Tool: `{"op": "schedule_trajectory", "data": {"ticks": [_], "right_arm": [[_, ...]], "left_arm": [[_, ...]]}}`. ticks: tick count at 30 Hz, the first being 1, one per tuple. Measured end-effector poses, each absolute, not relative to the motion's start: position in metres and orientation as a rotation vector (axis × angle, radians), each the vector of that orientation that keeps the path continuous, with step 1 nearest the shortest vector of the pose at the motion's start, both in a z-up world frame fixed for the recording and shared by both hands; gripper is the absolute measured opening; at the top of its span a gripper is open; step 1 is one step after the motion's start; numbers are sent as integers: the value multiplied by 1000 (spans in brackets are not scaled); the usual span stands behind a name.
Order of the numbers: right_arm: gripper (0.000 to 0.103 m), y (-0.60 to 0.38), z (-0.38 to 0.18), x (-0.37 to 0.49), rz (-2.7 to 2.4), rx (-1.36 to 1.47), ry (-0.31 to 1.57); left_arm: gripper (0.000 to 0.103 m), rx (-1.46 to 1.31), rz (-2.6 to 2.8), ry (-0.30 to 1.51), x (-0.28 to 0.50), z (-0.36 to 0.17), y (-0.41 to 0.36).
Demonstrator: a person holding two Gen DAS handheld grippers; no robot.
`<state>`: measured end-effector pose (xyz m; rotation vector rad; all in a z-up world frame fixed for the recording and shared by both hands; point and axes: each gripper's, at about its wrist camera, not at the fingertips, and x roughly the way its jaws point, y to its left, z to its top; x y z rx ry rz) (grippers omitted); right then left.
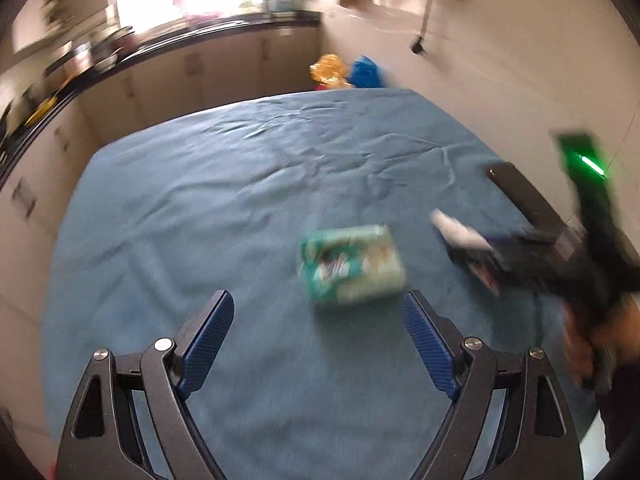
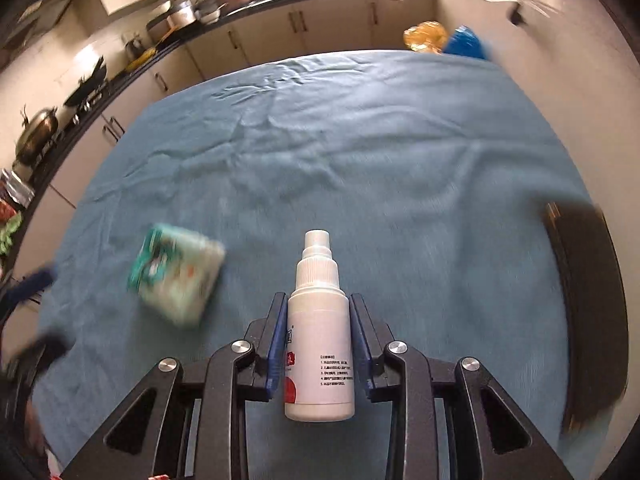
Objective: Collect trash
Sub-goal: 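Grasp the white spray bottle with the right tool while the left tool grasps the tissue packet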
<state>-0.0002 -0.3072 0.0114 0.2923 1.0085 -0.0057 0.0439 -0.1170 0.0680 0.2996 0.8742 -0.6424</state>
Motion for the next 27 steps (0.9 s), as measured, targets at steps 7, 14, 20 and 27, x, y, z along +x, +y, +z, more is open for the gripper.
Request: {"op": "schedule_trajectory", "data": {"ticks": [7, 14, 20, 27], "right_arm": [[33, -315, 7, -27, 12, 388, 885], [45, -315, 6, -31, 46, 423, 853], [45, -307, 7, -28, 33, 370, 853], [45, -309, 6, -30, 23, 366, 846]], "left_arm": [[85, 328, -728, 1043, 111, 36, -178], [85, 360, -844, 1147, 105, 20, -178], [85, 395, -922, 1163, 66, 18, -167], [85, 365, -911, 1121, 31, 17, -167]]}}
